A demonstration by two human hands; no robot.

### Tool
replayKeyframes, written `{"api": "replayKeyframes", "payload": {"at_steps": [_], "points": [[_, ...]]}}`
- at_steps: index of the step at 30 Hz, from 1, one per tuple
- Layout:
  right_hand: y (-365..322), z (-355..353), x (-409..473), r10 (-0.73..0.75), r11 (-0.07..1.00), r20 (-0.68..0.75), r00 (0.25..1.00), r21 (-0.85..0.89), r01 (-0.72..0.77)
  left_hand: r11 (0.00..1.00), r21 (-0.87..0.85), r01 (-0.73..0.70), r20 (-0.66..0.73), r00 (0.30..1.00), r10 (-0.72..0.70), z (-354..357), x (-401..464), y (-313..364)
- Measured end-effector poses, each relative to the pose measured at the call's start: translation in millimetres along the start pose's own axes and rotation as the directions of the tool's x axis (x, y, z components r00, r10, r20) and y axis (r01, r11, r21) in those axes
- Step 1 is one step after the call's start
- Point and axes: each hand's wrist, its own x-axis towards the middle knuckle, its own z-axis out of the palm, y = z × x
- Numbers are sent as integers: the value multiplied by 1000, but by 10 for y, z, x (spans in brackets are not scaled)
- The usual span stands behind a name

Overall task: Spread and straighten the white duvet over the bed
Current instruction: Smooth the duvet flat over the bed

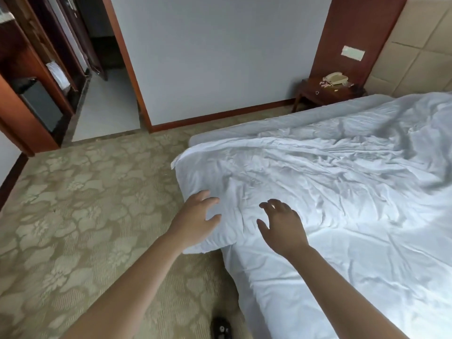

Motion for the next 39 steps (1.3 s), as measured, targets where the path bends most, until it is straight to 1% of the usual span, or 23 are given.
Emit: {"api": "replayKeyframes", "payload": {"at_steps": [2,4,9,11,14,17,21,26,30,33,36,39], "points": [[-52,144,354,2,1000,-49,999,-13,-3,997,75,-34,7,999,33,-110,304,-147],[-125,264,773,3,1000,-69,998,-1,-3,988,154,-32,17,999,29,-274,611,-315],[-382,430,1725,4,1000,31,999,6,-5,954,299,-29,102,995,-2,-725,1361,-802],[-501,475,2063,21,1000,57,998,4,-21,952,306,-24,106,994,-9,-879,1660,-1005],[-683,580,2556,34,999,80,996,-4,-34,948,314,-51,109,994,17,-1069,2135,-1327],[-854,711,3109,85,996,59,995,-32,-84,935,333,-119,140,987,76,-1239,2719,-1664],[-1190,935,3737,190,981,39,981,-41,-189,883,382,-272,213,956,202,-1479,3460,-2143],[-1733,1111,4460,361,932,31,932,-31,-360,828,358,-431,370,880,297,-1966,4296,-2772],[-1977,1194,5003,451,892,53,891,-29,-450,815,289,-502,407,835,370,-2292,5043,-3126],[-1963,1213,5499,538,843,32,842,-18,-538,784,256,-566,453,787,420,-2437,5652,-3177],[-1862,1286,6185,600,800,-2,800,7,-600,748,238,-620,474,746,468,-2536,6364,-3179],[-1709,1375,6990,625,779,-6,780,72,-623,746,228,-626,471,741,478,-2565,7152,-3197]]}}
